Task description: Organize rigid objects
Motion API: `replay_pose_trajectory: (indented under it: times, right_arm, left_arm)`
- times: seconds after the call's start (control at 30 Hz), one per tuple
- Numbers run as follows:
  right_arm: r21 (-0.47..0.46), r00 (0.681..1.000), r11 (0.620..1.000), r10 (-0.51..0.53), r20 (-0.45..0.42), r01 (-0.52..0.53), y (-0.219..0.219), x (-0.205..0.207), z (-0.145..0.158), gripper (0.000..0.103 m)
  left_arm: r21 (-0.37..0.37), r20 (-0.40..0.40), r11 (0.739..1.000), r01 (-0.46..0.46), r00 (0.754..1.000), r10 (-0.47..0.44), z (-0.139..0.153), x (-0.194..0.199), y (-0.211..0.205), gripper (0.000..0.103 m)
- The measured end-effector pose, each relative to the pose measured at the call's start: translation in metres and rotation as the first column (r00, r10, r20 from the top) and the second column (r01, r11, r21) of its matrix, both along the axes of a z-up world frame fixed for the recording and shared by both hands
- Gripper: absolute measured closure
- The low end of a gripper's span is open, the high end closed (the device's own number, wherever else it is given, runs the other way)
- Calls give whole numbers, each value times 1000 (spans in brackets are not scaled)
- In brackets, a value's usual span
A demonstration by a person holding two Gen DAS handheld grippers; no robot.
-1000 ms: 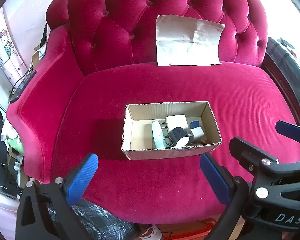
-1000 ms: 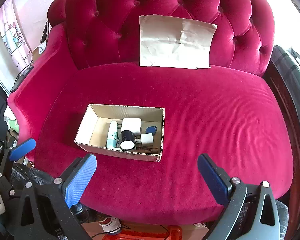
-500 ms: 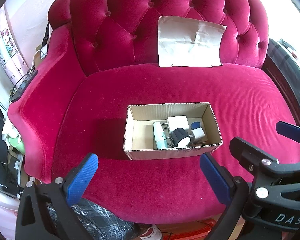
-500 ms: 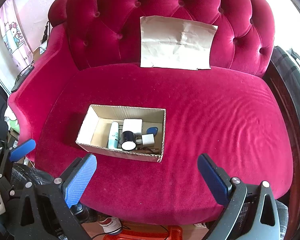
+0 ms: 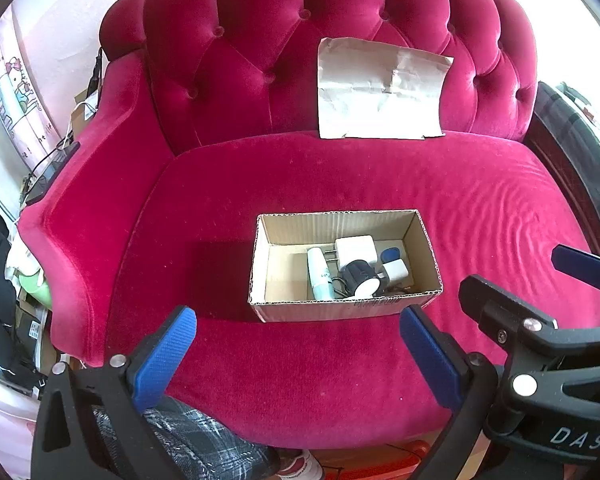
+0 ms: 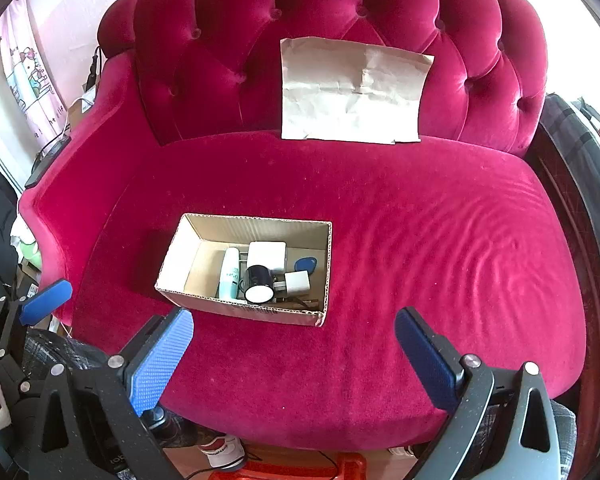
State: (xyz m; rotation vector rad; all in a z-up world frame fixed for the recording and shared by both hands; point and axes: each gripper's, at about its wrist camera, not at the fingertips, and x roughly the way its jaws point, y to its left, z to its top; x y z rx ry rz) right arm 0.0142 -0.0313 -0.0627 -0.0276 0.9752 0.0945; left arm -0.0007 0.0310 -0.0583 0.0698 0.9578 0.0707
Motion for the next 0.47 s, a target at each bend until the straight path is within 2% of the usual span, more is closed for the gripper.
replay_pose_trajectory:
  times: [0.47]
  right_arm:
    - [-7, 1000, 1000, -1, 7, 1, 2, -1, 1, 0]
  left_arm:
    - [-1, 3, 1000, -2, 1000, 2, 1, -1, 1, 0]
